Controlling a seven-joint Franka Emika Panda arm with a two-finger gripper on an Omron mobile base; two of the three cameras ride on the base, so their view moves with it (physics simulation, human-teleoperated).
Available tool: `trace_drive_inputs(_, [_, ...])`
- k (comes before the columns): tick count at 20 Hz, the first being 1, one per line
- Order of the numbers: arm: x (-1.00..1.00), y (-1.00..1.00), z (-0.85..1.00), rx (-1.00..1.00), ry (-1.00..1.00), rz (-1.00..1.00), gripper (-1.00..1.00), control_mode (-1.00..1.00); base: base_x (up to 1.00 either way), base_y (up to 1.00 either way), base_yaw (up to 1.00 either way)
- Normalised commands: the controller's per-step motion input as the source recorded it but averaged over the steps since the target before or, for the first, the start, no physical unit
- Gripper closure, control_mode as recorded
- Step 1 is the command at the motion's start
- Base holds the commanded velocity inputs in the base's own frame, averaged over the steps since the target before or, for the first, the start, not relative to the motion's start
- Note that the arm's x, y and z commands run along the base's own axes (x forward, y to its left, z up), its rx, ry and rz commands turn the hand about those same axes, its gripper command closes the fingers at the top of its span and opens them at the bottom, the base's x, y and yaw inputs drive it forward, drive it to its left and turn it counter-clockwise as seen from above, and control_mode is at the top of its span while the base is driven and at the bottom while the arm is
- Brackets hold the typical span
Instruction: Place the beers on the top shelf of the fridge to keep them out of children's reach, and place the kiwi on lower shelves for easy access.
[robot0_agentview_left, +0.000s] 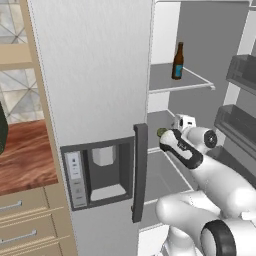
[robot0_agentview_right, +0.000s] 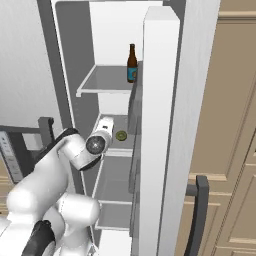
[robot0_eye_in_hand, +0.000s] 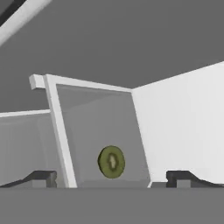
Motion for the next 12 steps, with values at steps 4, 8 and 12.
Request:
trace_drive_inputs(4, [-0.91, 0.00, 0.73, -0.15, 0.00, 0.00, -1.00, -1.00, 0.00, 0.00, 0.00])
trace_drive_inputs(8, [-0.92, 0.00, 0.70, -0.16, 0.09, 0.00, -1.00, -1.00, 0.00, 0.00, 0.00])
trace_drive_inputs(12, [-0.92, 0.00, 0.28, -0.19, 0.25, 0.00, -1.00, -1.00, 0.00, 0.00, 0.00])
